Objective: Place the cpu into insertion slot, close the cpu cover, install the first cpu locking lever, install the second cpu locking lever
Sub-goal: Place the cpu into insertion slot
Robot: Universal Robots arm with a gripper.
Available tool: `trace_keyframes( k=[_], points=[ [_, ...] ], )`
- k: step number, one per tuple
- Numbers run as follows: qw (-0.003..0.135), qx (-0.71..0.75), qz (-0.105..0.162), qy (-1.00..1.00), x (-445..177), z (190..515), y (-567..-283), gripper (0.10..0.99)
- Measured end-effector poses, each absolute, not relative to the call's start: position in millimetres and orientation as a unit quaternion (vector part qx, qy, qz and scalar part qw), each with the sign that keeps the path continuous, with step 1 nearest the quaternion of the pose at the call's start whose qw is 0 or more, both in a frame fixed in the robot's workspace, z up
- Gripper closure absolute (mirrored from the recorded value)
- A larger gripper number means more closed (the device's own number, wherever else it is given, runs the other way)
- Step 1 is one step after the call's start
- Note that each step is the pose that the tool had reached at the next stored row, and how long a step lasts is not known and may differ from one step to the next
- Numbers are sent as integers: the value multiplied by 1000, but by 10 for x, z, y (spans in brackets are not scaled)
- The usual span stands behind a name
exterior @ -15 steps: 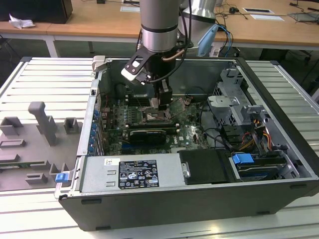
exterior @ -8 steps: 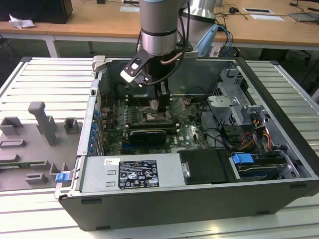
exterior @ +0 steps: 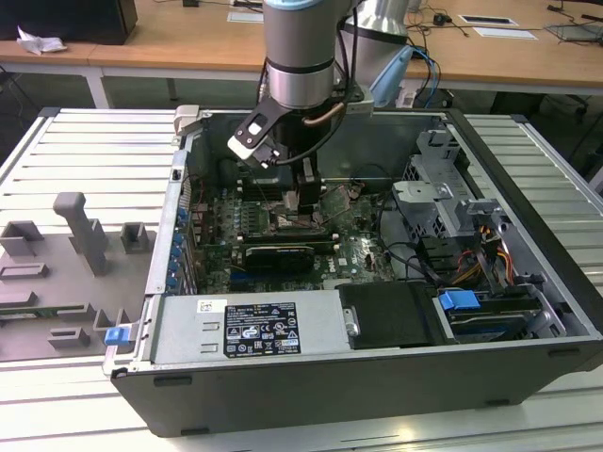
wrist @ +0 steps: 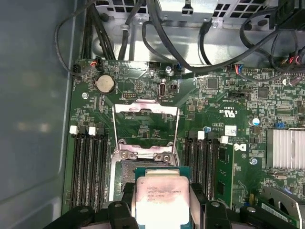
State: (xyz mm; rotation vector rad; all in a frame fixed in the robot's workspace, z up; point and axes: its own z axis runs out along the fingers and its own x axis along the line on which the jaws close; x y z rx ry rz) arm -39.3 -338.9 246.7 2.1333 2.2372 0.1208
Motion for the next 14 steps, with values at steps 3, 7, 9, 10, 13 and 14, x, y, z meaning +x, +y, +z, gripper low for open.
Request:
trace_keyframes(
  k=[3,7,9,10,13,14],
  points=[
    [24,694,39,718,-396,2378,-3357,553],
    [26,695,40,717,-404,2314,-3300,553],
    [27,695,41,717,-441,2283,-3278,553],
    [27,696,41,717,-461,2259,-3258,553],
    [27,702,41,711,-464,2191,-3225,553],
    [28,705,41,708,-465,2175,-3224,553]
  ],
)
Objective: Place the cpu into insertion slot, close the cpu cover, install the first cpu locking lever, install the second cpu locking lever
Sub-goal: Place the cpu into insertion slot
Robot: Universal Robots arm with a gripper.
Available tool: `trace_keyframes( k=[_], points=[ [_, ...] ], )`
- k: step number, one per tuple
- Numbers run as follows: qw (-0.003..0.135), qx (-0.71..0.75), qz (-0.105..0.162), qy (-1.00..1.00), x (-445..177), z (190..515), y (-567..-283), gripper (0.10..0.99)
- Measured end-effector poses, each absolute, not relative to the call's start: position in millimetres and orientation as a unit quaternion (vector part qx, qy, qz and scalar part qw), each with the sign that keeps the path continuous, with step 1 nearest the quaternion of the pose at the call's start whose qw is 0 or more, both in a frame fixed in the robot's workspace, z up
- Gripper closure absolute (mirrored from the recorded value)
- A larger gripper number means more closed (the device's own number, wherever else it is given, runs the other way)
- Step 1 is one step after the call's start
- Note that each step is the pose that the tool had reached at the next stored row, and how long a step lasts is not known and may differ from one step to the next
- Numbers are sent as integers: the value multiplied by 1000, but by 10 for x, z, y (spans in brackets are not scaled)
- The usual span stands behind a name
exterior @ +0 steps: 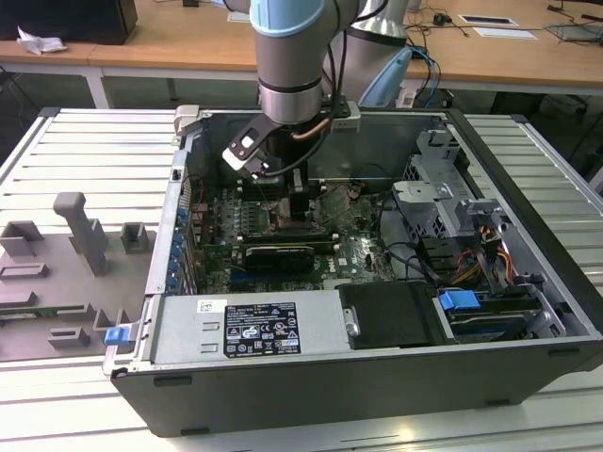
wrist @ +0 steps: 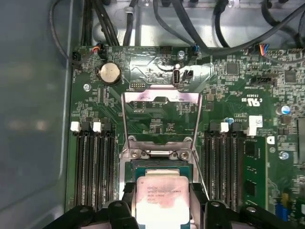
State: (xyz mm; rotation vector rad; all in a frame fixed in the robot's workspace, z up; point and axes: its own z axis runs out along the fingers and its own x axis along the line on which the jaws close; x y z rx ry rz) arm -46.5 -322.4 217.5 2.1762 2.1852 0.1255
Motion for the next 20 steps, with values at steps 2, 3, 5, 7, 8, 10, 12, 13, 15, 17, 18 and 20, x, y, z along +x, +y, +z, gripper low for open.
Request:
trace_keyframes(
  k=[2,3,5,7,8,10,12,13,15,17,18,20],
  points=[
    [28,708,41,704,-471,2134,-3222,553],
    [28,709,40,704,-477,2109,-3222,553],
    [28,708,40,704,-484,2077,-3222,553],
    [28,709,40,703,-485,2052,-3222,553],
    [28,710,40,702,-484,2050,-3222,553],
    [28,712,40,701,-483,2044,-3221,553],
    [28,712,40,700,-478,2034,-3210,553],
    [28,712,40,700,-478,2031,-3208,553],
    [28,712,40,700,-477,2019,-3203,553],
    [28,712,40,700,-477,2002,-3200,553],
    [28,712,40,700,-477,1995,-3200,553],
    [28,712,40,700,-477,1996,-3200,553]
  ],
)
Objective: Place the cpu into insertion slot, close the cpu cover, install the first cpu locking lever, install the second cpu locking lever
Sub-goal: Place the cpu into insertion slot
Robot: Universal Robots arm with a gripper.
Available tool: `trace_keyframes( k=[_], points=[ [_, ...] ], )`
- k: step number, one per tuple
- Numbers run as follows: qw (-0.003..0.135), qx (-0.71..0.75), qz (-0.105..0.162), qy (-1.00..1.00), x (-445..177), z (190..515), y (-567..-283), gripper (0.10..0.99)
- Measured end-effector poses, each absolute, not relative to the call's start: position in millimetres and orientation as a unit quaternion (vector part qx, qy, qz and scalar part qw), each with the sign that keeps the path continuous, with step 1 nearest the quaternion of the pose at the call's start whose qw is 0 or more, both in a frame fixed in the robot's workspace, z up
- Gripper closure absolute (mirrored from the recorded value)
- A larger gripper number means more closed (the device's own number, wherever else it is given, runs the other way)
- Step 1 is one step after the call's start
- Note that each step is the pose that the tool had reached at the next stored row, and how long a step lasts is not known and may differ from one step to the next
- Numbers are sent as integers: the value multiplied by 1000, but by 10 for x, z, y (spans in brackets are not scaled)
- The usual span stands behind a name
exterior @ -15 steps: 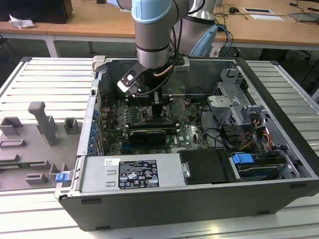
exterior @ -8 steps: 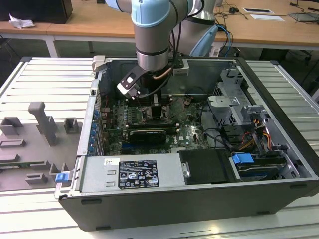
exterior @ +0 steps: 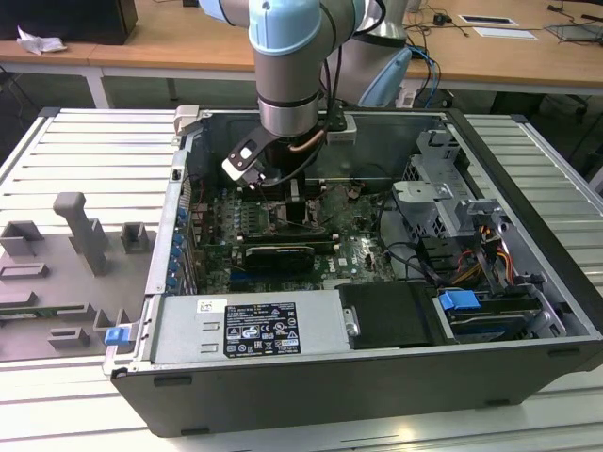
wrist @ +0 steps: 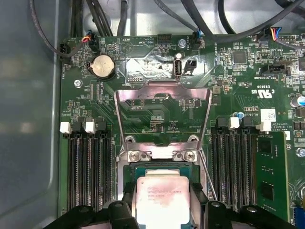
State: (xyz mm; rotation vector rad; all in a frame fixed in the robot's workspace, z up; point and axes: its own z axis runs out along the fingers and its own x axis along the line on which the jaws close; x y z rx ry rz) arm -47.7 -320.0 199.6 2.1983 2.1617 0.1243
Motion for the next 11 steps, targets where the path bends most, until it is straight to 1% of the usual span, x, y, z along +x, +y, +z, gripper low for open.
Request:
trace_keyframes(
  k=[4,5,11],
  points=[
    [28,712,40,700,-478,1995,-3200,541],
    [28,712,40,700,-478,1995,-3200,475],
    [28,712,40,700,-478,2046,-3199,475]
  ],
)
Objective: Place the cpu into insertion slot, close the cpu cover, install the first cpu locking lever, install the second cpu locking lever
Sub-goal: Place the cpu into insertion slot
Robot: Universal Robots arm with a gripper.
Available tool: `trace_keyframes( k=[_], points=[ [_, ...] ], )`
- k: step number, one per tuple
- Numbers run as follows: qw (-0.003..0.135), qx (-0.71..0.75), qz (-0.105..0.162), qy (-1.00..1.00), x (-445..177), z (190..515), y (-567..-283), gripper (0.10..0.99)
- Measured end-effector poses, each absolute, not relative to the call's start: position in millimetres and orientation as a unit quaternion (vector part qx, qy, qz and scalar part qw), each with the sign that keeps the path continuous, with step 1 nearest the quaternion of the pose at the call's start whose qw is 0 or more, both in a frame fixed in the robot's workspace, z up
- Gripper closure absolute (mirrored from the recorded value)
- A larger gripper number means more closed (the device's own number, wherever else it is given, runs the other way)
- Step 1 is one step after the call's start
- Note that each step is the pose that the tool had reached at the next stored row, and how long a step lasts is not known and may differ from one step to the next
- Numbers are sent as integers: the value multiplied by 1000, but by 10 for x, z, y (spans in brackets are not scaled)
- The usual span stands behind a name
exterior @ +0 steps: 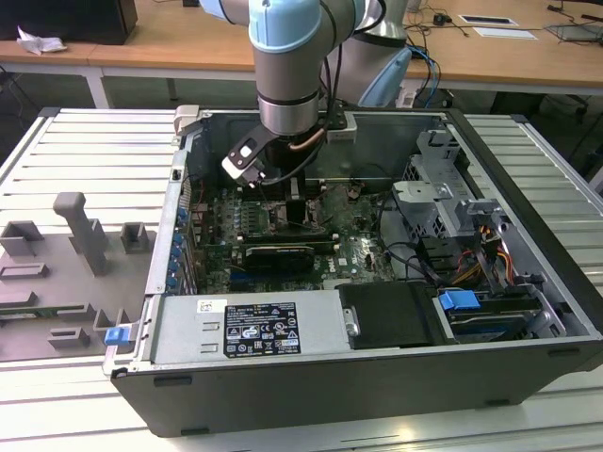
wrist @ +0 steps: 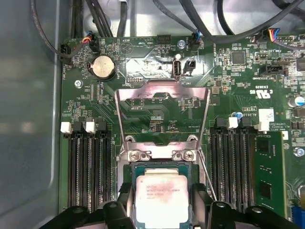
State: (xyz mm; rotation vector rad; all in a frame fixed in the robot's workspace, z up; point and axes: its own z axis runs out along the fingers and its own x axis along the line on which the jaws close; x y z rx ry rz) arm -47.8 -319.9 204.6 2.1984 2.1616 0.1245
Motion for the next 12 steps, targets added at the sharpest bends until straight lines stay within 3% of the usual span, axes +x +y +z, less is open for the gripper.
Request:
trace_keyframes(
  k=[3,7,8,11,12],
  points=[
    [28,712,40,700,-478,2101,-3199,490],
    [29,712,40,700,-477,2117,-3200,741],
    [29,712,40,700,-477,2121,-3200,741],
    [29,712,39,700,-478,2133,-3200,980],
    [29,712,39,700,-478,2139,-3200,980]
  ],
)
